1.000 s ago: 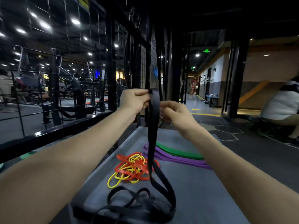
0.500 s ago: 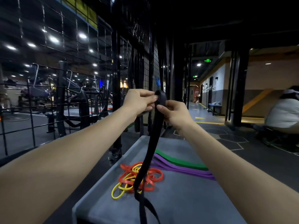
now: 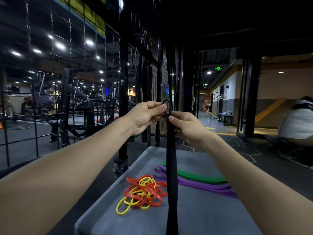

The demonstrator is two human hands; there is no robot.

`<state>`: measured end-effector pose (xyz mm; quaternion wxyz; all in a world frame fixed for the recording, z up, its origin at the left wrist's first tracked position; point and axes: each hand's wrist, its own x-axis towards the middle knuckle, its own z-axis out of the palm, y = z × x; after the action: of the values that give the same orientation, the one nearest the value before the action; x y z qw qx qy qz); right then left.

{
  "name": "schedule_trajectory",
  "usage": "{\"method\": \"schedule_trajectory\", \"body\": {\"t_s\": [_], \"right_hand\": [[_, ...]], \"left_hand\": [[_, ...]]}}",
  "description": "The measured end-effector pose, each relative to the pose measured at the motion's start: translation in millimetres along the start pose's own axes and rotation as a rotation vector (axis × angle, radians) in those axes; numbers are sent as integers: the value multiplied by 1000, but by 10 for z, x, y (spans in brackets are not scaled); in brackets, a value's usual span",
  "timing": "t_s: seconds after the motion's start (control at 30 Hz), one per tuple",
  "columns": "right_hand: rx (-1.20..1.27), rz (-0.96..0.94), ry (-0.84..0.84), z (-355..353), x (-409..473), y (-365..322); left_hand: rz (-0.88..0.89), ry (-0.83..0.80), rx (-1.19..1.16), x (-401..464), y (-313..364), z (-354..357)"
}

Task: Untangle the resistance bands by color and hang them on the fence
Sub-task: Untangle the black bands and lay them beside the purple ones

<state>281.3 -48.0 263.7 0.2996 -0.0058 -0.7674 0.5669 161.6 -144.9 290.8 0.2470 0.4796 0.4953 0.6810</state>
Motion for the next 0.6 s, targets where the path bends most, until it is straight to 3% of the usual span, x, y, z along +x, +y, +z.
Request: {"method": "schedule_trajectory", "body": {"t_s": [0.23,0.43,0.6], "right_hand": [[43,36,0,-6,64,-39],[-256,-29,-36,-50,88,29],[-493,18,-9,-115,30,195]], "left_hand": [[101,92,-1,89,20,142],[124,115,-148,106,43,190],[190,266,-321,155,258,94]]}}
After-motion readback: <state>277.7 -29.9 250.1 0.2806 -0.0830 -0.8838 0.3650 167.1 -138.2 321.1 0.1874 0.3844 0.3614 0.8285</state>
